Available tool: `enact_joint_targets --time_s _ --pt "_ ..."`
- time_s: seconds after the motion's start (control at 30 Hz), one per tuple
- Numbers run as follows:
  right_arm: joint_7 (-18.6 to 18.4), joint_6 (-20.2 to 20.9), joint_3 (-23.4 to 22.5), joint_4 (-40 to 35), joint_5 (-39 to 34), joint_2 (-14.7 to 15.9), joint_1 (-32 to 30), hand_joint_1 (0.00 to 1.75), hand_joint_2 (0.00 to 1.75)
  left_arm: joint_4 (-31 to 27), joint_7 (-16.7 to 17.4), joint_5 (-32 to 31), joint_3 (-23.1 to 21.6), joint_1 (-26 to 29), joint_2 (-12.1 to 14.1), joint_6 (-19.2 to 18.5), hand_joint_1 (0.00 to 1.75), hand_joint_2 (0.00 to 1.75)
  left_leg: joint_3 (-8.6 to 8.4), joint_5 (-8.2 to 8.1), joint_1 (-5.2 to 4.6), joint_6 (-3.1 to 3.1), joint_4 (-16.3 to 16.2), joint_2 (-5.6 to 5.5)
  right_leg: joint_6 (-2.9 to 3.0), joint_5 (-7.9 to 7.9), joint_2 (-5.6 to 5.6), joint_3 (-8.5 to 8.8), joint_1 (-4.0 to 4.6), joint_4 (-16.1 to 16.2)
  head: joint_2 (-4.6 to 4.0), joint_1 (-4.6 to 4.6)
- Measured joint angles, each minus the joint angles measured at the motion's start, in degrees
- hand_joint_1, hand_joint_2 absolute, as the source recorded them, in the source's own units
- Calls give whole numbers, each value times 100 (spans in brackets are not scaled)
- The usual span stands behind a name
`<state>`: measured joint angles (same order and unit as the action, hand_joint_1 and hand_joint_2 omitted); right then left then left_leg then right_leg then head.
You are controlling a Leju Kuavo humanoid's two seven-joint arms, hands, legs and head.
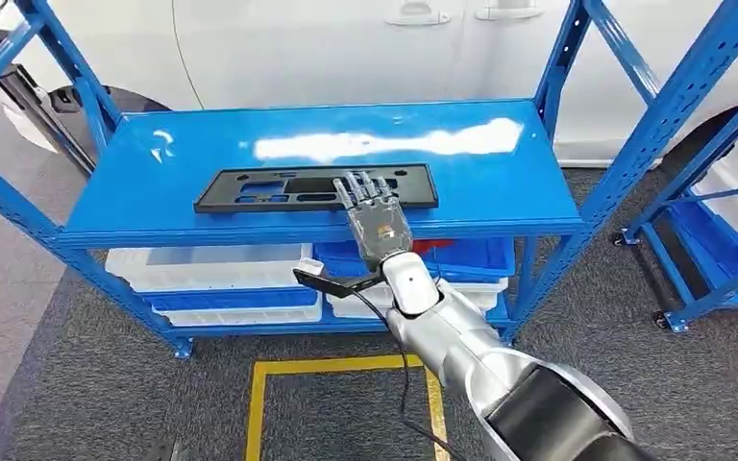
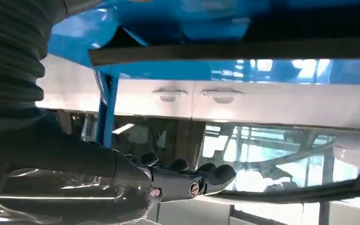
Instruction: Take the parts from the cabinet and place them on the table.
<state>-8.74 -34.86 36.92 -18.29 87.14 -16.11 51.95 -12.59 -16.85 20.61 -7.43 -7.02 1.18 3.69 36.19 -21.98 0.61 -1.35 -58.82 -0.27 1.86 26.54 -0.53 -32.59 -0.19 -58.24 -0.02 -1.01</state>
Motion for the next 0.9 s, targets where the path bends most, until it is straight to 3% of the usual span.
enact_joint_targets --time_s 0.03,0.13,0.2,0.23,0.3,0.33,0.37,0.4,0.43,0.5,0.53,0.63,0.7,0.73,0.77,0.83,0.87,0.9 --pt "5 0 2 0 18 -11 13 0 175 2 0 0 0 -7 0 0 0 0 -79 -77 -47 32 48 -4 -33 12 -5 -7 43 -5 0 0" --pt "55 2 2 0 50 -55 -3 0 175 2 -13 7 7 3 5 4 0 0 -82 -141 -61 113 117 -12 -119 13 -3 -17 18 34 0 0" --pt "66 2 2 -11 85 -94 8 0 175 2 -20 7 7 17 -4 4 0 0 -196 -108 1 167 252 -3 -190 109 12 1 49 -50 0 0" --pt "77 7 2 -11 118 -107 27 0 175 2 -26 7 9 12 -4 4 0 0 -216 -115 5 203 272 2 -201 261 20 -144 51 -324 0 0" --pt "94 33 4 -7 151 -114 1 0 175 2 -35 7 13 5 0 4 0 0 -224 -139 -2 237 268 3 -221 667 20 -661 26 -1282 0 0" --pt "94 37 4 2 153 -114 -35 0 175 2 -35 7 13 14 0 4 0 0 -230 -153 -3 243 263 1 -234 771 20 -916 17 -1701 0 0" --pt "96 39 7 9 153 -114 -63 0 175 2 -35 9 15 29 0 4 0 0 -241 -173 -2 236 252 -6 -243 718 21 -1059 3 -1850 0 0" --pt "96 39 7 9 155 -114 -77 0 175 2 -37 9 15 47 0 4 0 0 -261 -201 1 228 235 -11 -251 525 23 -1037 -13 -1694 0 0" --pt "96 39 9 9 166 -125 -76 0 175 2 -37 9 15 56 0 4 0 0 -287 -238 2 215 210 -17 -254 254 25 -894 -26 -1328 0 0" --pt "96 39 9 7 182 -145 -66 0 175 2 -50 11 15 60 0 4 0 0 -353 -337 2 176 148 -23 -234 -347 36 -443 -48 -273 0 0" --pt "98 44 11 9 190 -147 -58 0 175 4 -52 11 17 53 0 4 0 0 -344 -377 -40 132 107 -26 -225 -239 36 -356 -18 -129 0 0" --pt "99 94 15 9 210 -175 -75 0 175 4 -66 13 22 63 5 4 0 0 -345 -400 -18 52 129 -20 -121 -208 10 -368 7 -80 0 0" --pt "99 94 15 2 227 -201 -63 0 175 4 -77 11 22 65 2 2 0 0 -355 -470 -7 -16 77 -8 -54 -213 15 -294 -43 -15 0 0" --pt "96 94 15 2 227 -225 -51 0 175 4 -85 9 22 63 -2 0 0 0 -264 -613 1 -37 -176 -5 -16 -191 19 -257 -44 -3 0 -2" --pt "99 92 15 2 232 -243 -46 0 175 4 -94 4 22 60 0 0 0 0 -70 -788 6 -58 -576 -5 9 -175 24 -237 -41 -3 0 -2" --pt "109 87 15 2 236 -262 -67 0 175 4 -101 -2 33 71 2 0 0 0 446 -1117 9 -97 -1501 -5 26 -144 24 -213 -31 -5 0 -2" --pt "116 85 15 7 238 -263 -82 0 175 4 -103 -4 35 79 2 0 0 0 624 -1152 10 -101 -1751 -5 27 -129 22 -202 -30 -9 0 -2" --pt "125 81 15 7 238 -267 -99 0 175 7 -103 -18 37 91 2 0 0 0 675 -1028 11 -97 -1727 -4 20 -108 18 -175 -30 -11 0 -2"
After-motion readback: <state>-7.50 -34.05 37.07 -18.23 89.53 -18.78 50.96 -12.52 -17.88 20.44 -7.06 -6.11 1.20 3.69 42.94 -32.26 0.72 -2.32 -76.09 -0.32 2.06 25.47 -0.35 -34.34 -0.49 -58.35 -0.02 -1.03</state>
